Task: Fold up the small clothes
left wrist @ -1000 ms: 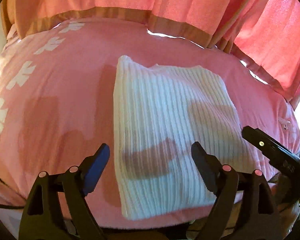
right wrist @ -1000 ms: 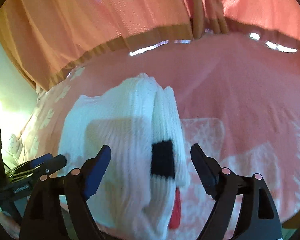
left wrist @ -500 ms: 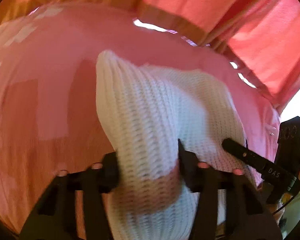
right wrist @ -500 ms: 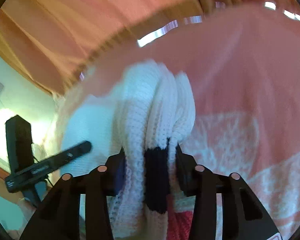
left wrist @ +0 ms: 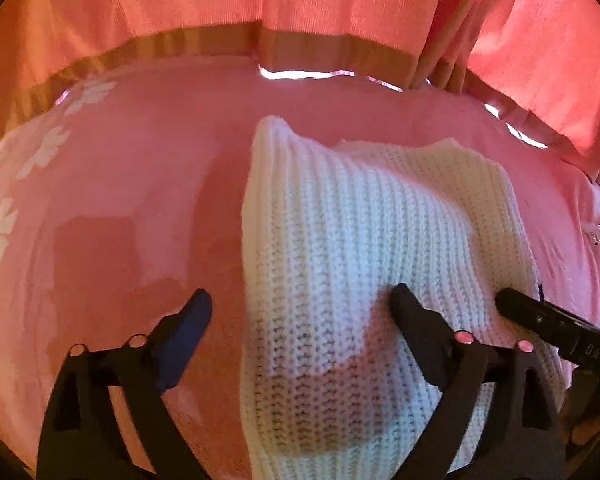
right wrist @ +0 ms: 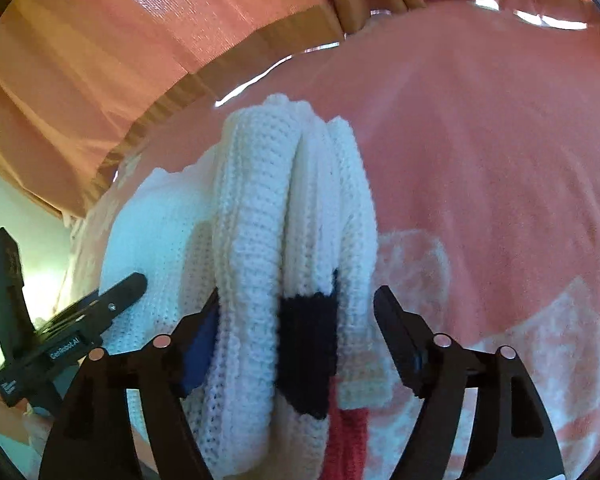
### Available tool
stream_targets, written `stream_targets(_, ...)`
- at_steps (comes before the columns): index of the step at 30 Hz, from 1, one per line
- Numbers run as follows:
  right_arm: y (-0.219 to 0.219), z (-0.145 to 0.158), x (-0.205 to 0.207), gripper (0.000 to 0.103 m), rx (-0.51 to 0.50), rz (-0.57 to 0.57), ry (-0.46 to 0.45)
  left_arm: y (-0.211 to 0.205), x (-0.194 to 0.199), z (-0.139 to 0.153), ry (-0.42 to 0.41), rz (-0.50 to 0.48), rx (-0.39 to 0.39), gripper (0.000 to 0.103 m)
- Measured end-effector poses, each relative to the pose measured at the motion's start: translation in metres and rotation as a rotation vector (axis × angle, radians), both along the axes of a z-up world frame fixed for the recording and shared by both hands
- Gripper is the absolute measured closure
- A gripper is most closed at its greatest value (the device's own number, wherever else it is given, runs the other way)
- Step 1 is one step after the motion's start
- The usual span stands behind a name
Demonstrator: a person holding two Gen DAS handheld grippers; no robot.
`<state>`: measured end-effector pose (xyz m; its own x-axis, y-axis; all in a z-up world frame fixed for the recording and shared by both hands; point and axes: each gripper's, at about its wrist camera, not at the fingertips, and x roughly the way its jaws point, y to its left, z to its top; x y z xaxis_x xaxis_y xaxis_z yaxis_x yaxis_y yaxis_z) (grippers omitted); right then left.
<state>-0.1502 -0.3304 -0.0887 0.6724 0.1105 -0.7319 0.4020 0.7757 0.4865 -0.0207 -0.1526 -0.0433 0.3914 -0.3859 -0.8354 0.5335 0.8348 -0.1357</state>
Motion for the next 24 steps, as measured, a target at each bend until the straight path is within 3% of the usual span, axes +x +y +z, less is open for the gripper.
stream_targets(3,-0.002,-0.009,0.005,0.023,0.050,0.005,0.012,0.001,0.004,-0.003,0.019,0.016,0.002,0.010)
stream_targets(7,-0.001,-0.012,0.008,0.023,0.032,0.010,0.009,-0.001,0.009,-0.006,0.056,0.025,0.001,0.009)
stream_targets(10,-0.001,-0.013,0.010,0.027,0.020,0.006,0.007,-0.001,0.012,-0.010,0.095,0.031,-0.008,0.008)
stream_targets(17,0.004,-0.009,0.017,0.048,0.016,0.009,-0.009,-0.002,0.017,-0.015,0.161,0.025,-0.034,0.008)
stream_targets(21,0.010,0.001,0.015,0.055,-0.024,-0.006,-0.019,-0.004,0.010,-0.007,0.195,-0.013,-0.082,0.043)
stream_targets(24,0.016,0.015,0.005,0.057,-0.043,-0.022,-0.060,0.000,0.003,0.009,0.198,-0.033,-0.103,0.057)
